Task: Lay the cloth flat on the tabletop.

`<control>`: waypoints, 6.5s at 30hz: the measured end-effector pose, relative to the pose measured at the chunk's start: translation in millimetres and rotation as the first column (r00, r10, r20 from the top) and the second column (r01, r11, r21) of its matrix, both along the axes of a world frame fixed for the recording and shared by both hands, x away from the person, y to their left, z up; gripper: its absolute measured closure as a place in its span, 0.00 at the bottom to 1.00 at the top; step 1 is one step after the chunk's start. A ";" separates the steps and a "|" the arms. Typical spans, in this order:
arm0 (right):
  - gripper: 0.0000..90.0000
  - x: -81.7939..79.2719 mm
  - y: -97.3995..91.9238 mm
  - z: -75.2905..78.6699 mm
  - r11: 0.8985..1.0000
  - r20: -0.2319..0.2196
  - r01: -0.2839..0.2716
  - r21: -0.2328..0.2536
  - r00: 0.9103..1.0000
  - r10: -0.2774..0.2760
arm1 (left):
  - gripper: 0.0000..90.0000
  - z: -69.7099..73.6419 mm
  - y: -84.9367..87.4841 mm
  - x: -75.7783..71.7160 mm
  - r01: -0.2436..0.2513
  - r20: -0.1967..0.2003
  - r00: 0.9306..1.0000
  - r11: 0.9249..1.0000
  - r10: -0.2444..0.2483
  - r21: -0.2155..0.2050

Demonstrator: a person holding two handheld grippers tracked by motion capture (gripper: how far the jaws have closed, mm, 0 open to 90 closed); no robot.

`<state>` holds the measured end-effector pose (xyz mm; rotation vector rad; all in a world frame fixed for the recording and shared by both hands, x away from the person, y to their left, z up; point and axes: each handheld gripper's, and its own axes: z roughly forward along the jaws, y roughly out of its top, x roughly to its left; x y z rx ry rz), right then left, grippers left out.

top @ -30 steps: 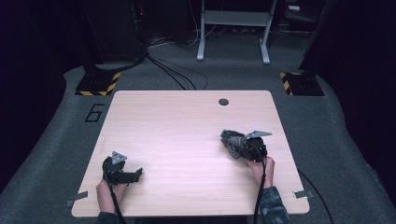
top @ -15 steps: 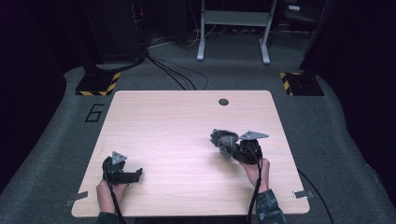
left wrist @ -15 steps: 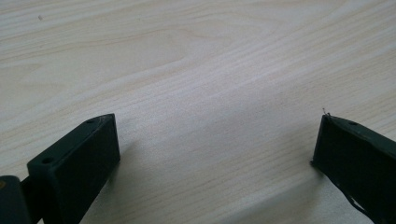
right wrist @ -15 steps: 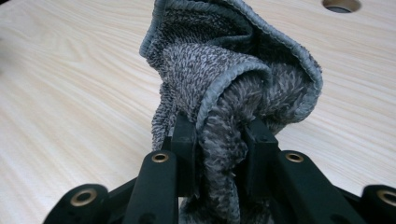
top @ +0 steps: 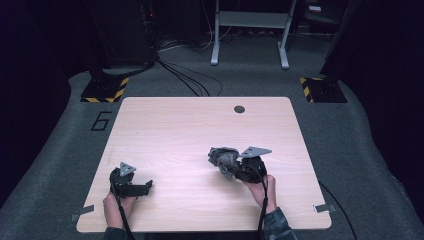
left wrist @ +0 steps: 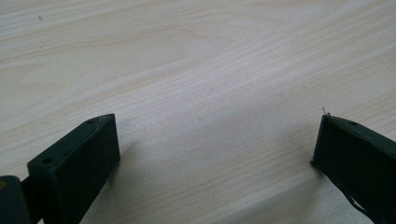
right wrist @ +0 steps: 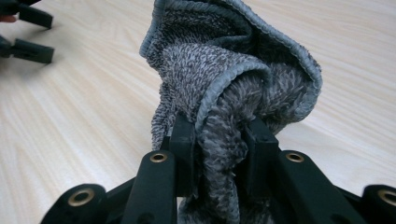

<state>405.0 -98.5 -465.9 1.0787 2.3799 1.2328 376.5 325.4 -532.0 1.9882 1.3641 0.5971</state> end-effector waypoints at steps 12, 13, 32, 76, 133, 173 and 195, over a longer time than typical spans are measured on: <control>0.74 -9.1 32.9 -27.1 0.991 -0.056 -0.101 -0.091 0.994 0.096 | 0.00 0.8 0.7 0.0 0.006 -0.011 1.000 1.000 -0.006 0.000; 0.74 -8.6 34.7 -30.2 0.990 -0.066 -0.104 -0.094 0.993 0.098 | 0.00 0.8 0.6 0.0 0.006 -0.011 1.000 1.000 -0.006 -0.001; 0.30 -12.1 8.7 -15.0 0.999 -0.048 -0.032 -0.009 0.998 0.031 | 0.00 14.1 -12.4 4.7 0.009 -0.025 1.000 0.999 -0.010 -0.035; 0.84 -23.0 4.2 -28.6 0.997 -0.139 -0.037 -0.063 0.990 0.028 | 0.66 74.3 -164.9 48.4 0.434 0.034 0.901 0.901 -0.433 -0.023; 0.56 -13.5 -90.7 5.5 0.991 -0.049 0.127 -0.043 0.990 -0.129 | 0.39 59.6 -91.3 50.4 0.276 -0.015 0.960 0.952 -0.281 -0.130; 0.66 66.7 -43.5 -38.6 0.969 -0.152 0.115 -0.218 0.977 -0.150 | 0.38 32.8 -103.3 97.9 0.218 -0.110 0.968 0.972 -0.227 -0.091; 0.71 66.1 -45.3 -39.2 0.968 -0.138 0.113 -0.223 0.980 -0.146 | 0.37 27.1 -110.9 106.9 0.223 -0.156 0.960 0.973 -0.231 -0.067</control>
